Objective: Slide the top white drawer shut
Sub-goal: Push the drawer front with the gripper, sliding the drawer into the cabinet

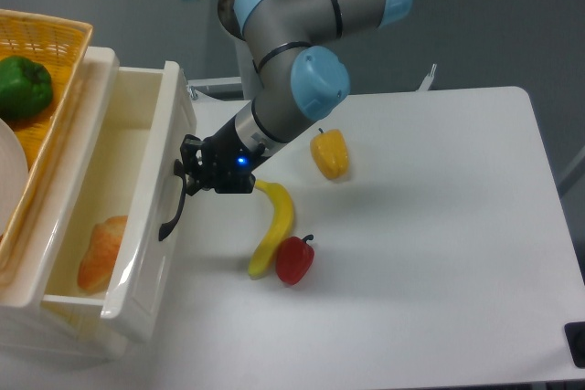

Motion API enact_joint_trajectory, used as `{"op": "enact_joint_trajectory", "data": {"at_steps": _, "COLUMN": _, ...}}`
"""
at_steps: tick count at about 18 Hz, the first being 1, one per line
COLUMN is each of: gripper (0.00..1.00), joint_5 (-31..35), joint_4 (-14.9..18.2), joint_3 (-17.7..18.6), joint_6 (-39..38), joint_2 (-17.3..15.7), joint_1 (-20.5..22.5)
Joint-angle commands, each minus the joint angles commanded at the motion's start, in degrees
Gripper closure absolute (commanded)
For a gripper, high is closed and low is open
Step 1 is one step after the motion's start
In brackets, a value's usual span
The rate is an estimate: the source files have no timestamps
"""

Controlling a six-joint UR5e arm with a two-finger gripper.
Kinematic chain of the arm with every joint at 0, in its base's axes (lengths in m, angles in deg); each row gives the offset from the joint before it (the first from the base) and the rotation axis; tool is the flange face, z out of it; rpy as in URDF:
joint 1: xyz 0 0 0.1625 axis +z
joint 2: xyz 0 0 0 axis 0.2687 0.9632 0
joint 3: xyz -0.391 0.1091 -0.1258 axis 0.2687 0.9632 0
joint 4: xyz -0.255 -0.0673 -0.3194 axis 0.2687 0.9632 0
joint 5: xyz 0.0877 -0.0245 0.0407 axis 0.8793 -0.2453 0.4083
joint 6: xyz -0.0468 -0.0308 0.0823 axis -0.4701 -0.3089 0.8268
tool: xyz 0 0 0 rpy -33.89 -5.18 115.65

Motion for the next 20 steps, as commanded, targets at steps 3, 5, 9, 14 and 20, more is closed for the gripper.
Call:
{"op": "enact_joint_trajectory", "data": {"at_steps": 3, "gripper": 1.0, "joint_5": 0.0, "joint_4": 0.0, "joint_3": 0.0, "joint_6": -0.1, "joint_2": 0.0, "joint_1": -0.2}}
{"op": "enact_joint_trajectory", "data": {"at_steps": 5, "gripper": 1.0, "joint_5": 0.0, "joint_4": 0.0, "joint_3": 0.1, "joint_6": -0.1, "joint_2": 0.0, "joint_1": -0.9}}
{"op": "enact_joint_trajectory", "data": {"at_steps": 9, "gripper": 1.0, "joint_5": 0.0, "joint_4": -0.1, "joint_3": 0.1, "joint_6": -1.1, "joint_2": 0.0, "joint_1": -1.3}}
{"op": "enact_joint_trajectory", "data": {"at_steps": 14, "gripper": 1.0, "joint_5": 0.0, "joint_4": -0.1, "joint_3": 0.1, "joint_6": -1.2, "joint_2": 0.0, "joint_1": -2.6}}
{"op": "enact_joint_trajectory", "data": {"at_steps": 20, "gripper": 1.0, "joint_5": 0.0, "joint_4": -0.3, "joint_3": 0.1, "joint_6": -2.2, "joint_2": 0.0, "joint_1": -3.8}}
